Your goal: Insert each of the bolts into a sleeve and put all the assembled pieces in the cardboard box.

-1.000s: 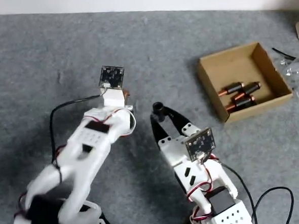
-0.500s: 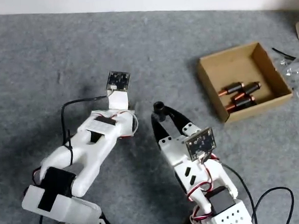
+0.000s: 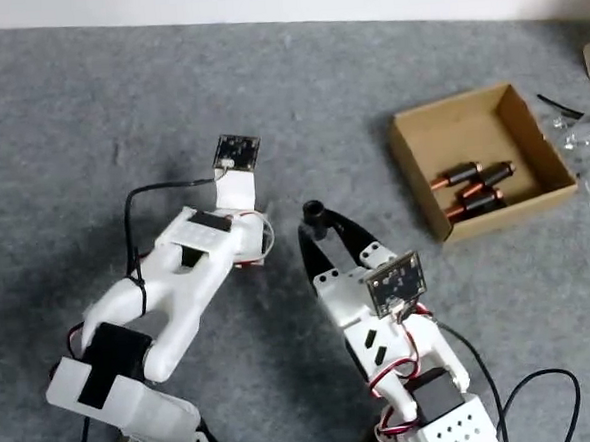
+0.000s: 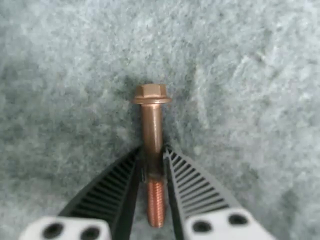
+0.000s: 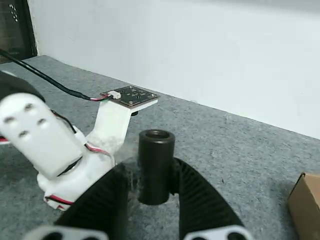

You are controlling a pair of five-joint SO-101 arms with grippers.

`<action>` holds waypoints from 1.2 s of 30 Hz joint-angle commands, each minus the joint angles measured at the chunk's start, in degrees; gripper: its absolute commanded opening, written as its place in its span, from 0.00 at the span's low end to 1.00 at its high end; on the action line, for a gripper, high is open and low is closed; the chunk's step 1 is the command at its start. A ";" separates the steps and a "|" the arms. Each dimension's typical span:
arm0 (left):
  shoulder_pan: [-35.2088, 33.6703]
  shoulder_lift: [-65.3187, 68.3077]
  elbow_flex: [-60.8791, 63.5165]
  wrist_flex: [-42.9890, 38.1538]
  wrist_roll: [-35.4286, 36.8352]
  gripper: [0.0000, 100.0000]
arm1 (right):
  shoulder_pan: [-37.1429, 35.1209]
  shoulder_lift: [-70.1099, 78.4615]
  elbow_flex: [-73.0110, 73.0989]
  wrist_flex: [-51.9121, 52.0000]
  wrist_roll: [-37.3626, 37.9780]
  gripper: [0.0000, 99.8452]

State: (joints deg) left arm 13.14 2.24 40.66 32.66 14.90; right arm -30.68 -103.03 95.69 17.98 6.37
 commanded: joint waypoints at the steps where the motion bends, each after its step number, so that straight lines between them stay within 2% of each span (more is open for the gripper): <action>1: 0.04 -0.04 -1.45 1.41 -0.18 0.01 | 0.66 0.04 8.04 0.22 0.09 0.00; 4: 0.40 2.07 -2.51 3.16 -0.18 0.01 | 0.66 0.04 8.04 0.22 0.09 0.00; 9: 0.92 10.51 -13.58 16.35 -0.18 0.01 | 0.66 0.04 8.04 0.22 0.09 0.00; 15: 0.75 17.54 -21.93 23.56 -0.26 0.01 | 0.66 0.04 8.04 0.31 0.09 0.00; 23: 1.01 16.66 -22.37 23.30 -0.35 0.00 | 0.66 0.04 8.04 0.31 0.09 0.00; 29: 1.54 0.22 -18.59 22.33 -0.26 0.00 | 0.66 0.04 8.04 0.31 0.09 0.00; 32: 1.54 -11.38 -12.26 16.00 -0.26 0.00 | 0.57 0.13 8.04 0.31 0.09 0.00; 36: 1.63 -25.71 -0.40 3.60 -0.26 0.00 | 0.57 0.13 8.04 0.31 0.09 0.00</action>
State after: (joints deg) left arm 13.41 -7.16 31.78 47.52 14.99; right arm -30.68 -103.03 95.69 17.98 6.37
